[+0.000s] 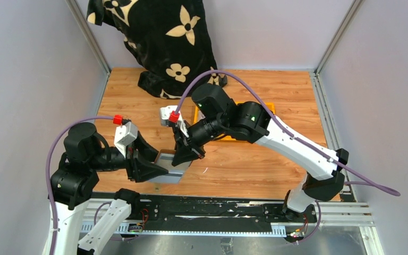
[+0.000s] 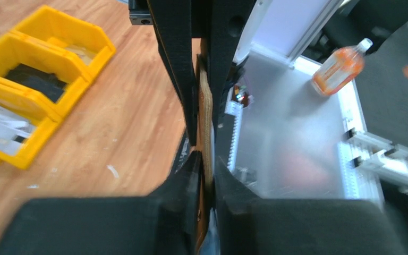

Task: Take the credit cards out of the card holder
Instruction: Remove the credit card from the card holder.

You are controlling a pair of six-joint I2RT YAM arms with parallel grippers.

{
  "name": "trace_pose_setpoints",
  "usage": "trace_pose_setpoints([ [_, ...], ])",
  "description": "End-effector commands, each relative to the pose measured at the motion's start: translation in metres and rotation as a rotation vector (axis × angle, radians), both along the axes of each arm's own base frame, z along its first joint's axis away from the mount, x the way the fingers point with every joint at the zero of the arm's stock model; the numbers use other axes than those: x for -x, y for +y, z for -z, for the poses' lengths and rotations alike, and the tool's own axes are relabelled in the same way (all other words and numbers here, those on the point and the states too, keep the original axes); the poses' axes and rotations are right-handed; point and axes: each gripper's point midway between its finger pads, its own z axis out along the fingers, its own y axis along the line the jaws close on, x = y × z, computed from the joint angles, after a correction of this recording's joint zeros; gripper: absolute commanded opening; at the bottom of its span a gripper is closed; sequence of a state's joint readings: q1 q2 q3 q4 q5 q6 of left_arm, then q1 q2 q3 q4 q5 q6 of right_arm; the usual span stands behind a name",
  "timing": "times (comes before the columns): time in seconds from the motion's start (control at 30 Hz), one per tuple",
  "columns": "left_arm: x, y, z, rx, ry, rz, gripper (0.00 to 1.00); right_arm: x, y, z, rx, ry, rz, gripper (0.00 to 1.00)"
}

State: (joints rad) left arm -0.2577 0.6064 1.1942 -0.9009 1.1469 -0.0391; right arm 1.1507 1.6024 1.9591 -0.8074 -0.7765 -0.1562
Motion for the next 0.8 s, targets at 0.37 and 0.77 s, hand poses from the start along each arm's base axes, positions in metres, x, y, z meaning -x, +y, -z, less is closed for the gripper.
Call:
trace_pose_setpoints([
  [0.37,-0.016,0.004,0.007,0.002,0.008,-0.129,0.90,-0.014,-0.040,-0.095,-0.654,0.075,0.272,0.00],
  [0.77,-0.007,-0.006,-0.026,0.169,0.053,-0.082,0.39,-0.030,-0.045,-0.082,-0.793,0.186,0.403,0.00],
])
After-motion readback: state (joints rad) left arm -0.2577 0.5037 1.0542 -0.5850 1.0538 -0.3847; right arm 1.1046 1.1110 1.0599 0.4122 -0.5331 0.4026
